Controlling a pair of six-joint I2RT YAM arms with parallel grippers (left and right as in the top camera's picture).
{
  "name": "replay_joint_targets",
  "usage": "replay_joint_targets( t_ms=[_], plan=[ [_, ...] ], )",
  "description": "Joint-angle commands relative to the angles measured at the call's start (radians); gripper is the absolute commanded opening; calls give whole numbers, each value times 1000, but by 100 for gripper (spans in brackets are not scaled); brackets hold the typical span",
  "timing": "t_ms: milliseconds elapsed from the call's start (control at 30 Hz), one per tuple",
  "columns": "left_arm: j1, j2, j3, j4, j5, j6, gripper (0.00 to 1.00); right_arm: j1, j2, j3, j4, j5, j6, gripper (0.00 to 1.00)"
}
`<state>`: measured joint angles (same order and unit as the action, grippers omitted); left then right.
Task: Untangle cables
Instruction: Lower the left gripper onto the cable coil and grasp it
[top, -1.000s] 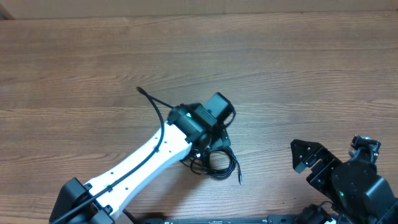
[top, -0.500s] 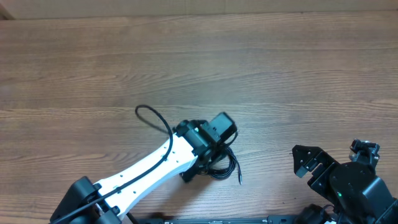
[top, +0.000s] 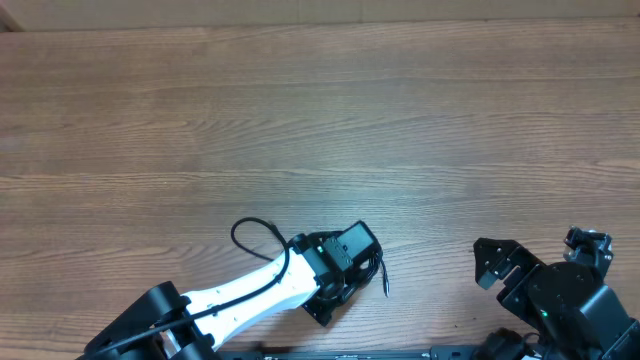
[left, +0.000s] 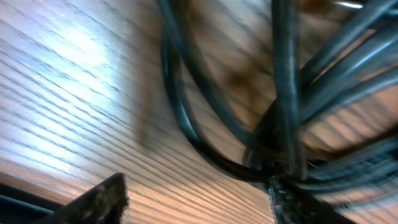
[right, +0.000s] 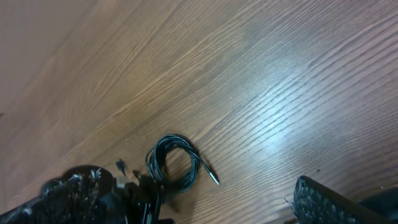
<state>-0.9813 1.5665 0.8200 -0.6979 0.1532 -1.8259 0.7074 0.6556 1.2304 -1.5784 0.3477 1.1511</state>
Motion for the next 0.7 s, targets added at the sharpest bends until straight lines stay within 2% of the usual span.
replay_joint_targets(
  t_ms=[0,67,200,300,433,500,567,600,667],
  plan=[
    [-12,32,-22,0,-126,-74,66,-2,-3,21,-6,19,-7,100],
    [-12,46,-22,2,-158,-74,57,-2,-3,21,-7,19,-7,100],
    [-11,53,-22,32,-166,-72,20,-2,-3,21,-9,18,-7,100],
    [-5,53,-22,32,-195,-41,4,-2,-3,21,-19,19,-7,100],
    [16,52,-19,34,-193,27,4,-2,-3,21,-29,19,-7,100],
    [43,45,-10,31,-188,116,4,-2,-3,21,-33,18,-6,100],
    [83,26,7,20,-186,235,4,-2,-3,21,-33,18,-6,100],
    [124,0,30,9,-179,377,4,-2,-3,21,-33,19,-6,100],
    [165,-33,59,3,-175,534,4,-2,-3,21,-29,19,-6,100]
  ],
)
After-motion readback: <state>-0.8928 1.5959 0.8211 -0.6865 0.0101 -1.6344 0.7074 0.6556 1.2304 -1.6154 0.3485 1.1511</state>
